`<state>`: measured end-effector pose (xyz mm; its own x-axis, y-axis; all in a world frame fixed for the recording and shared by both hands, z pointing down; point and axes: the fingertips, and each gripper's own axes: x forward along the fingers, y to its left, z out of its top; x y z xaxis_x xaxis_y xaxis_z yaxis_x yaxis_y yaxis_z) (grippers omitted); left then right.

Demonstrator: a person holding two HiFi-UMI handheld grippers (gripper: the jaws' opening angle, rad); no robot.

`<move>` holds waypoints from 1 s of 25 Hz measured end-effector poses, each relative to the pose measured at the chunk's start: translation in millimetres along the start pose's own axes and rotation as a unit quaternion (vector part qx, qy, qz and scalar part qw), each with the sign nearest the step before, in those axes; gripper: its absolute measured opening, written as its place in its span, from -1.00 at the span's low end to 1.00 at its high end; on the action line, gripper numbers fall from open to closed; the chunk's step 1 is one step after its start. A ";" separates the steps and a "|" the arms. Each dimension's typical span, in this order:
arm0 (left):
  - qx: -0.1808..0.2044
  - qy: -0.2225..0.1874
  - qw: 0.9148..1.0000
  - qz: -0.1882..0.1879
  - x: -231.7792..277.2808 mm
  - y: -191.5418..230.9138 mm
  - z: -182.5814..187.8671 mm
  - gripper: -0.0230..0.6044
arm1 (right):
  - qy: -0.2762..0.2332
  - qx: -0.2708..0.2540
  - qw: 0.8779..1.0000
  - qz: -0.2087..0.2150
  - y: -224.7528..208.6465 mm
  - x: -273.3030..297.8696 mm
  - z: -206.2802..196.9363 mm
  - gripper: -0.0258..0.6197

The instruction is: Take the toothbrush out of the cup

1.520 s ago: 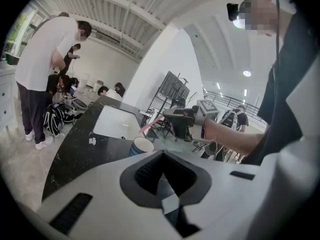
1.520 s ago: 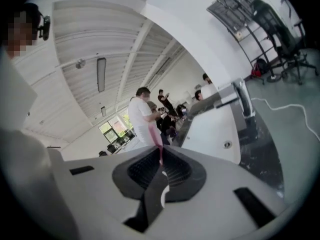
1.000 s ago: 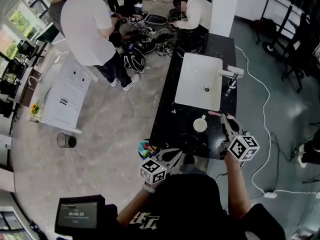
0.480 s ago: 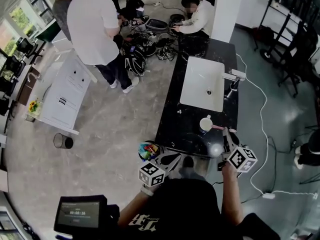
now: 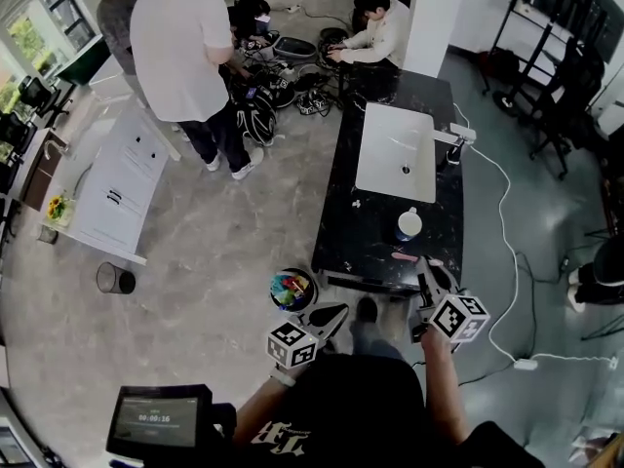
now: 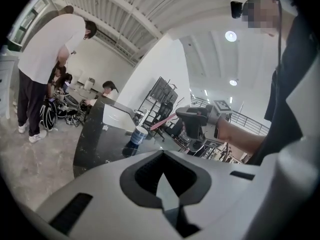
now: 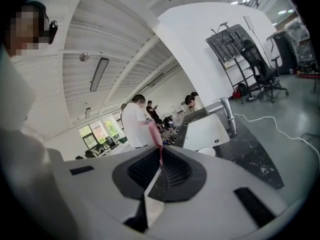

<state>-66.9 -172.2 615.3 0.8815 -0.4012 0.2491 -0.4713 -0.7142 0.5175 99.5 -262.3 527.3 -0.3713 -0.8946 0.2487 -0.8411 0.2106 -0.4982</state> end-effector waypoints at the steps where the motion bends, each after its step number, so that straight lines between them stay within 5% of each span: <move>1: 0.000 0.001 1.000 -0.003 -6.1 -1.6 -5.1 -0.91 | -0.001 0.000 1.000 -0.003 5.8 -5.6 -5.8 -0.90; 12: -0.014 -0.014 1.000 0.006 -76.7 -13.4 -42.4 -0.91 | 0.026 -0.012 1.000 0.007 65.7 -28.1 -60.8 -0.90; 25: -0.006 -0.016 1.000 0.023 -86.2 -30.0 -54.2 -0.91 | 0.044 -0.032 0.997 0.049 90.4 -38.6 -81.1 -0.90</move>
<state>-127.1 -85.1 622.6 0.8569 -0.4526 0.2466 -0.5115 -0.6874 0.5156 5.9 -176.7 539.9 -0.4838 -0.8307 0.2756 -0.8213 0.3221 -0.4709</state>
